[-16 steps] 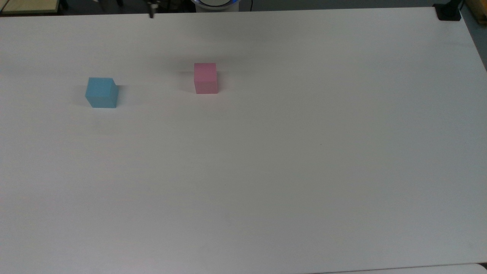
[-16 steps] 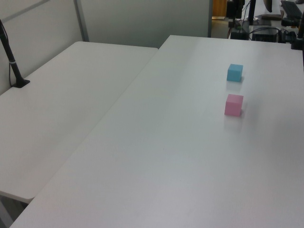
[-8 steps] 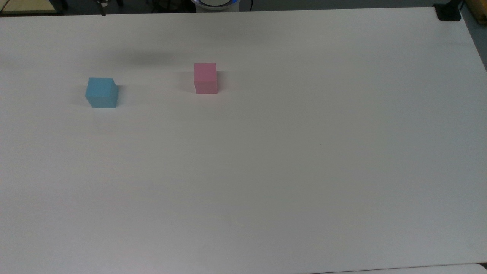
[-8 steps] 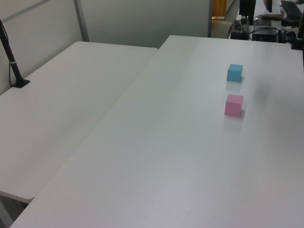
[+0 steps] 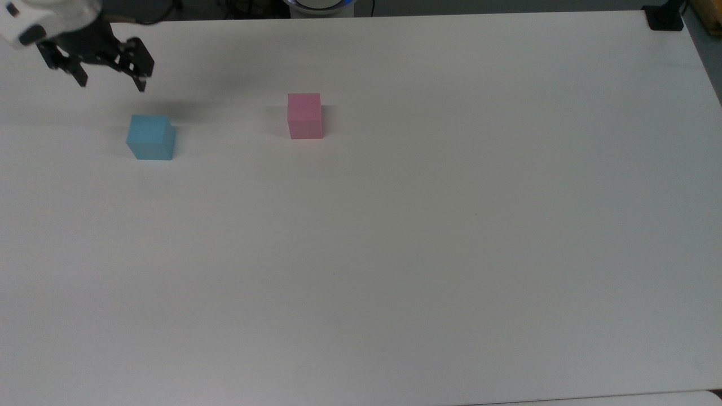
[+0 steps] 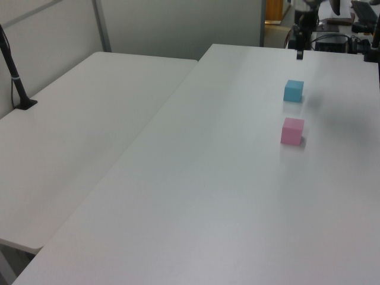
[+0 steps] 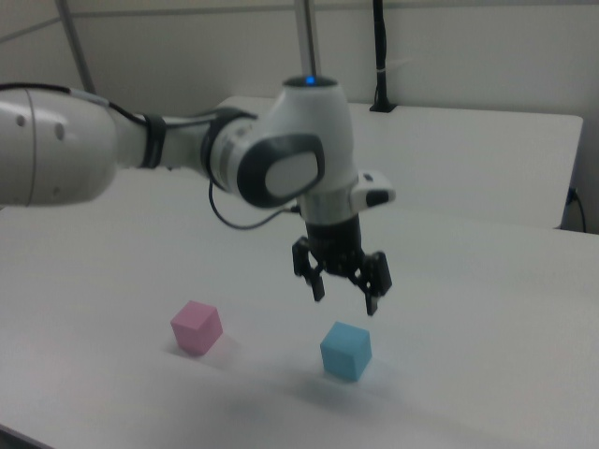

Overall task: Put blue cube on pink cube
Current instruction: 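Move the open gripper over the light-blue cube and lower it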

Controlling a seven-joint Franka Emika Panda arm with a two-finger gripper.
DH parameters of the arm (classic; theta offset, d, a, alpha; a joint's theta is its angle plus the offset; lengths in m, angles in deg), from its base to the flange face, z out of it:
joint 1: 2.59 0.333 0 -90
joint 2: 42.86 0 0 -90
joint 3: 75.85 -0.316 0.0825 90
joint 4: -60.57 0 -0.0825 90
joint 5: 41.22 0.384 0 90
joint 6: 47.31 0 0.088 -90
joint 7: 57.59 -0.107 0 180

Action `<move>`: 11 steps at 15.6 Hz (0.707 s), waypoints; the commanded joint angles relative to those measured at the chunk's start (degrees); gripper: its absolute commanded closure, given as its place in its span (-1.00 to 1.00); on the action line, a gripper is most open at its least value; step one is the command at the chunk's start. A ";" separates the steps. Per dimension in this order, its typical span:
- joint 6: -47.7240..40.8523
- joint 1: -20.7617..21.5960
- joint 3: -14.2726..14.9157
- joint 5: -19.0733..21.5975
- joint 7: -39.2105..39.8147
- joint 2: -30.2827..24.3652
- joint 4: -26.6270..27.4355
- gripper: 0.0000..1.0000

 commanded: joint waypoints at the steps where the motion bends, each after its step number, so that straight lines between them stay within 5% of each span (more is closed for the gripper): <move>1: 8.63 0.03 -0.11 -0.07 0.99 1.10 6.96 -1.00; 11: 12.77 0.12 -0.55 0.10 0.99 6.91 6.87 -1.00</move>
